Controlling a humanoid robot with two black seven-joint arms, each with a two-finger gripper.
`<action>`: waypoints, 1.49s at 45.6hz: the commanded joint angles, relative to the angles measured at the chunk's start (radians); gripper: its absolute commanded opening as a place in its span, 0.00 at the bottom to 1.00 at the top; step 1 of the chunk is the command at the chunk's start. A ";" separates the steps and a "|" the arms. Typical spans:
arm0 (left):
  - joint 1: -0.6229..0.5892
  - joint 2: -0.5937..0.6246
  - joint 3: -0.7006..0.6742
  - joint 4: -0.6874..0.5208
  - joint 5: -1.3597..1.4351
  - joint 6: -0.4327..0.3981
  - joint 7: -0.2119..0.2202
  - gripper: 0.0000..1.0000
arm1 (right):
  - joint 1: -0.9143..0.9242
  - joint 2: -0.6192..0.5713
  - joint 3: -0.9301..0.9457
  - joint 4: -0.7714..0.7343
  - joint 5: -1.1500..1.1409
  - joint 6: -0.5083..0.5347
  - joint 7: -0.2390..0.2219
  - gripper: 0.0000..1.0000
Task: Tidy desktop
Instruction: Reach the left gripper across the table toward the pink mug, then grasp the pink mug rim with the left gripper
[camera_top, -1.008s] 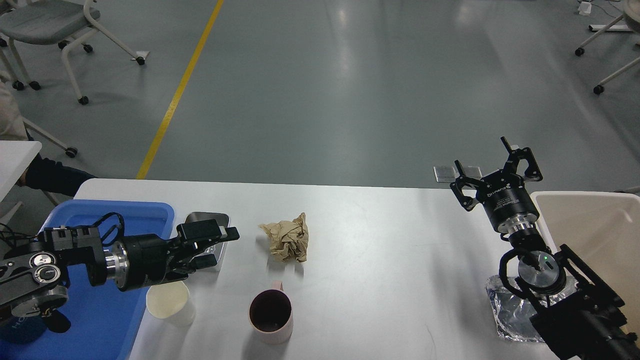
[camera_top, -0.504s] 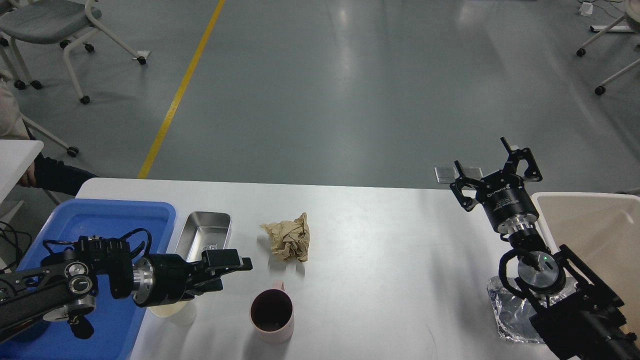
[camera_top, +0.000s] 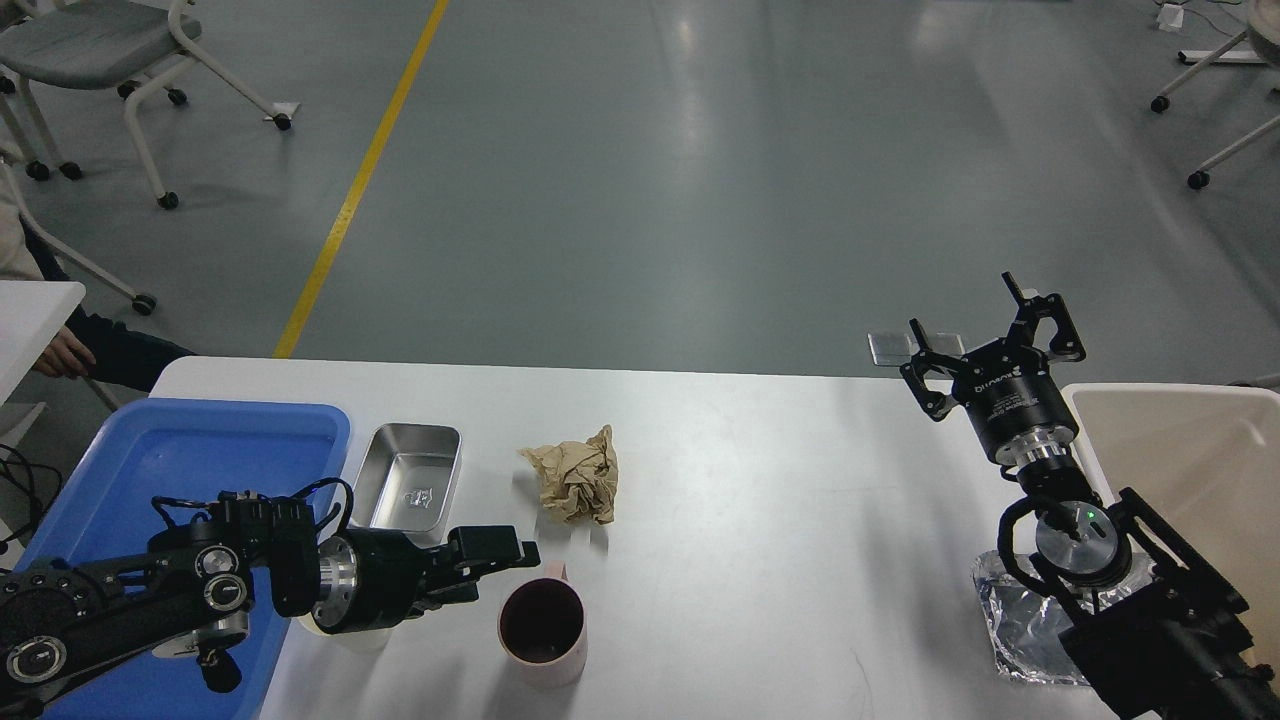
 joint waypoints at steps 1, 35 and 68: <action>-0.019 -0.004 0.028 0.009 0.014 0.000 0.000 0.92 | 0.000 0.000 0.000 -0.002 0.000 0.000 0.000 1.00; -0.021 -0.062 0.124 0.031 0.161 -0.006 -0.008 0.62 | 0.003 -0.006 -0.002 -0.002 0.000 0.000 0.000 1.00; -0.037 -0.058 0.141 0.029 0.162 -0.032 -0.005 0.00 | 0.005 -0.008 0.000 -0.005 0.000 0.000 0.000 1.00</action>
